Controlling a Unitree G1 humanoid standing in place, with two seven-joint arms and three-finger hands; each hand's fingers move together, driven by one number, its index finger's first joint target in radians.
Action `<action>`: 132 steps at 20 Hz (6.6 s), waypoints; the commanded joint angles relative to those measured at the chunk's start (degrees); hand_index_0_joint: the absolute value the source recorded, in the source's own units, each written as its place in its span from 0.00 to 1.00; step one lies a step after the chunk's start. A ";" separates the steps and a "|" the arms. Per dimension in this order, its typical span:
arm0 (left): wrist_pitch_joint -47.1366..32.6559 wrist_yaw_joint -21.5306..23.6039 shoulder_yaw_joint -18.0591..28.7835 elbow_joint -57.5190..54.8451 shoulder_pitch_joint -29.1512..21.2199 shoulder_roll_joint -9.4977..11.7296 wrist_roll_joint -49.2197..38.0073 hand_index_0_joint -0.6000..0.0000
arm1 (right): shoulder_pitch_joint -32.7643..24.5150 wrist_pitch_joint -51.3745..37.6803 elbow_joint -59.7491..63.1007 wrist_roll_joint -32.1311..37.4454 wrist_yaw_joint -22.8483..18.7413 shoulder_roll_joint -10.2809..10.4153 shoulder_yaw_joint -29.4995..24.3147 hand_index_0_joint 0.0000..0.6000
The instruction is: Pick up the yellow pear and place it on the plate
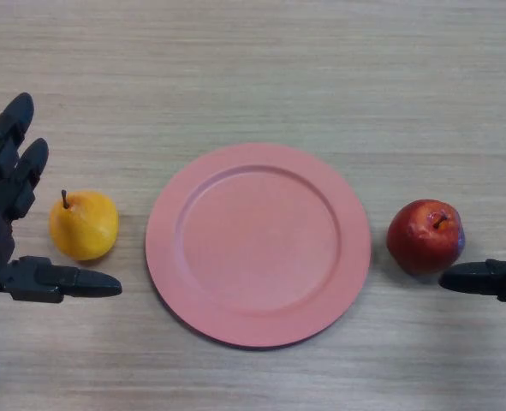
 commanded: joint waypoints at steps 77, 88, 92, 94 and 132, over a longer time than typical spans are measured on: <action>-13.27 7.72 -20.85 29.55 -20.13 -8.40 13.89 0.00 | 0.12 -11.56 -2.42 -6.05 0.76 -2.58 -7.57 0.00; -11.96 9.22 -15.21 21.13 -16.01 -7.40 18.52 1.00 | -0.22 -10.38 -3.84 -7.56 0.13 -2.36 -6.72 0.00; -6.86 8.74 -11.54 13.13 -13.36 -4.40 16.09 1.00 | -0.90 -10.60 -2.95 -7.54 -0.20 -2.19 -5.50 0.00; -4.55 5.41 -8.79 8.68 -11.78 -1.97 13.44 1.00 | -1.30 -11.97 -1.97 -7.87 -0.47 -2.29 -5.12 0.00; 0.99 1.22 4.55 -4.45 0.15 1.00 0.98 1.00 | -3.06 -8.23 -3.21 -3.62 1.35 -2.58 -3.55 0.00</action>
